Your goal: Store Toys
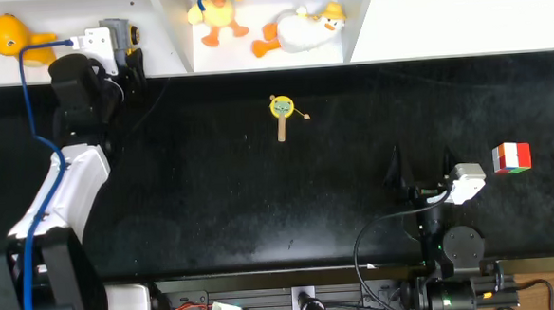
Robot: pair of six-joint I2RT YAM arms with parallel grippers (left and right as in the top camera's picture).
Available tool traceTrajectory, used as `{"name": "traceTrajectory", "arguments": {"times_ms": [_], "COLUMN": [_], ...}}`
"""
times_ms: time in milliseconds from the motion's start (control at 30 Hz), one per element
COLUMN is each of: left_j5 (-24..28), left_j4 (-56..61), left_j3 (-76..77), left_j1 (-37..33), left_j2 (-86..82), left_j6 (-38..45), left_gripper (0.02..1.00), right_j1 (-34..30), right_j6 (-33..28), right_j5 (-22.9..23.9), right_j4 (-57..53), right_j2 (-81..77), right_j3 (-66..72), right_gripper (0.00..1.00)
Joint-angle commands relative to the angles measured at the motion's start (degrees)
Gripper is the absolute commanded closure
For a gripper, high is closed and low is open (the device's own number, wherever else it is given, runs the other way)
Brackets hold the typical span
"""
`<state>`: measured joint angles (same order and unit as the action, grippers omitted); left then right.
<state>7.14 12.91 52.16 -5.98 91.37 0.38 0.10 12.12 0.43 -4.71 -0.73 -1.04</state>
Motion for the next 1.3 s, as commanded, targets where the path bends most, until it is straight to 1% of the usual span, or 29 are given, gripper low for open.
{"name": "traceTrajectory", "arguments": {"times_ms": [33, 600, 667, 767, 1167, 1233, 1300], "left_j5": [1.49, 1.73, 0.7, -0.76, -0.79, -0.79, -0.79], "left_j4": [0.55, -0.42, -1.05, -1.86, -1.62, -1.64, -1.64], "left_j3": [2.78, 7.93, 7.93, 7.93, 7.93, 7.93, 7.93], "left_j1": [0.22, 0.5, 0.5, 0.48, 0.48, 0.48, 0.48], "left_j2": [2.21, 7.78, 7.78, 7.78, 7.78, 7.78, 7.78], "left_j6": [1.07, 1.07, 1.07, 1.07, 1.05, 1.05, 1.03], "left_gripper": [0.985, 0.976, 0.952, 0.952, 0.947, 0.917, 0.822], "right_j1": [0.35, 0.35, 0.35, 0.35, 0.35, 0.35, 0.35], "right_j6": [-0.13, -0.13, -0.13, -0.13, -0.13, -0.13, -0.13], "right_j5": [0.26, 0.24, 0.26, 0.26, 0.26, 0.24, 0.24], "right_j4": [0.28, 0.28, 0.28, 0.28, 0.28, 0.28, 0.28], "right_j2": [0.44, 0.44, 0.44, 0.44, 0.44, 0.44, 0.44], "right_j3": [0.76, 0.76, 0.76, 0.76, 0.76, 0.76, 0.76], "right_gripper": [0.007, 0.005, 0.005, 0.005, 0.005, 0.005, 0.005]}}
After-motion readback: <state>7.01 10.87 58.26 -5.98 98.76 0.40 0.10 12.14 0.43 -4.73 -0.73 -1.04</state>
